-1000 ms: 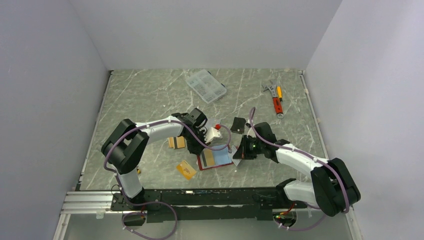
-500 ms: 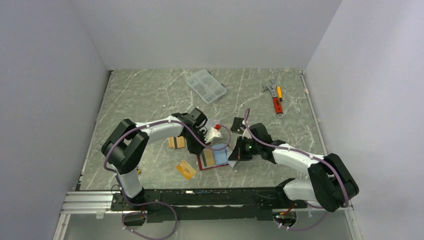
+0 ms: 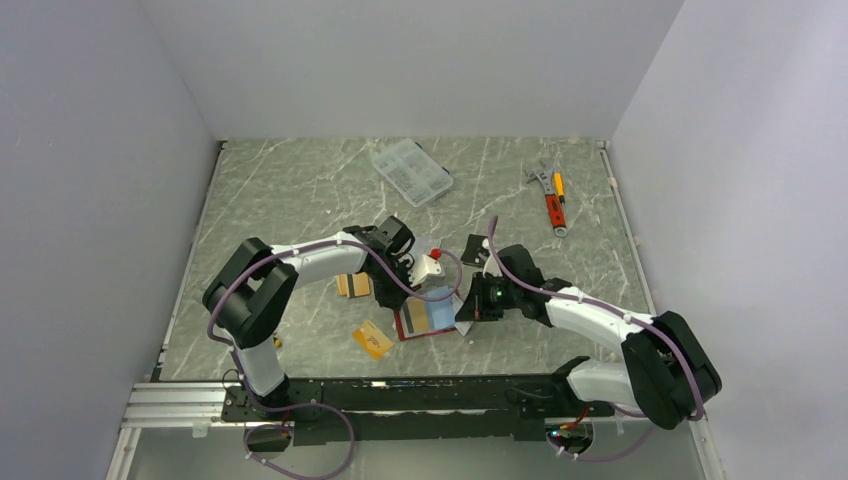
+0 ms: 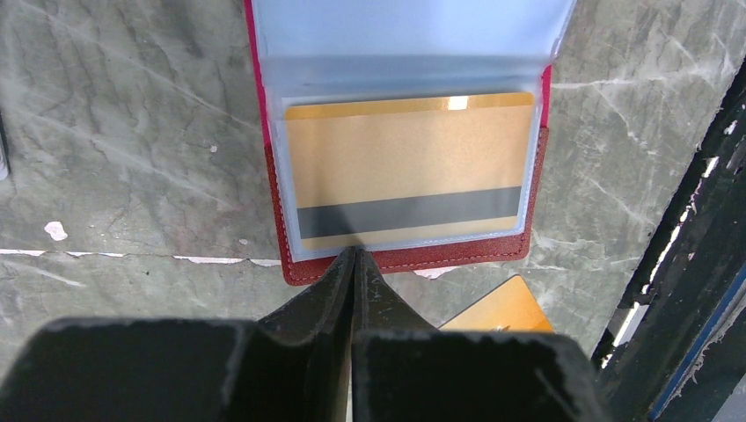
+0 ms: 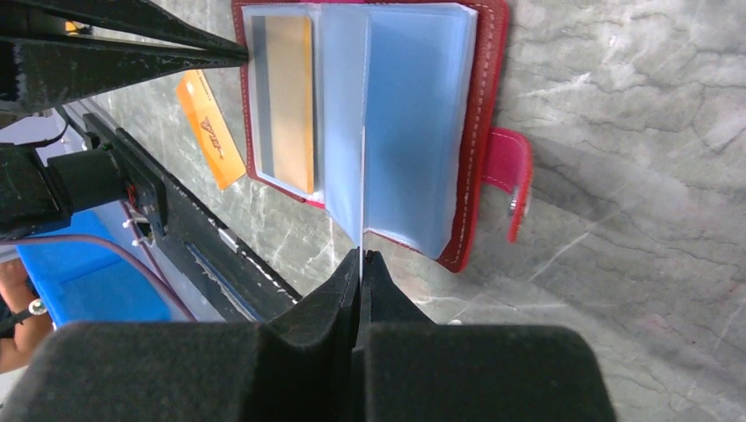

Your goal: Put the credit cards into the card holder

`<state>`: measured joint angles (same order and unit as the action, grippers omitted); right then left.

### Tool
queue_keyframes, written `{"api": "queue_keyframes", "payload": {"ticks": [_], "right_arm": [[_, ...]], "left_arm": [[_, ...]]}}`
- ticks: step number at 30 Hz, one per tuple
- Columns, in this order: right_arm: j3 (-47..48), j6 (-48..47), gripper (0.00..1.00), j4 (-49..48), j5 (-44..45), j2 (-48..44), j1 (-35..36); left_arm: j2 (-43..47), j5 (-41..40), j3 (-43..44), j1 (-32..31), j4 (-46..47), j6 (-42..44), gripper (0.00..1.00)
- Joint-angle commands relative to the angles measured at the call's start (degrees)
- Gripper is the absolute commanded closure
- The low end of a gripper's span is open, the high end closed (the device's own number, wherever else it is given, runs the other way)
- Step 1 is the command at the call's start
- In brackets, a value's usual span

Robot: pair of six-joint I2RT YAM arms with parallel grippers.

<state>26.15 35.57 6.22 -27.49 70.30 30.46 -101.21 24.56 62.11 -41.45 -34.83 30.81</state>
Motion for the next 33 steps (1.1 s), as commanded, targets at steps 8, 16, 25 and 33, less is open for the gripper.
{"api": "queue_keyframes", "payload": {"ticks": [8, 16, 25, 33], "right_arm": [[6.27, -0.40, 1.00, 1.86, 0.77, -2.18, 2.15], [6.41, 2.93, 1.00, -7.26, -1.22, 5.74, 6.46], [9.13, 1.87, 1.00, -9.36, -2.24, 12.60, 8.13], [10.52, -0.34, 1.00, -7.09, -3.42, 9.29, 4.28]], "left_arm": [[1.38, -0.05, 1.38, -0.05, -0.98, 0.76, 0.93], [4.60, 8.17, 2.98, 6.36, -3.14, 2.22, 0.92], [7.32, 10.50, 2.36, 7.18, -3.04, 6.08, 0.91], [5.02, 18.43, 6.81, 8.47, -1.91, 1.29, 0.90]]}}
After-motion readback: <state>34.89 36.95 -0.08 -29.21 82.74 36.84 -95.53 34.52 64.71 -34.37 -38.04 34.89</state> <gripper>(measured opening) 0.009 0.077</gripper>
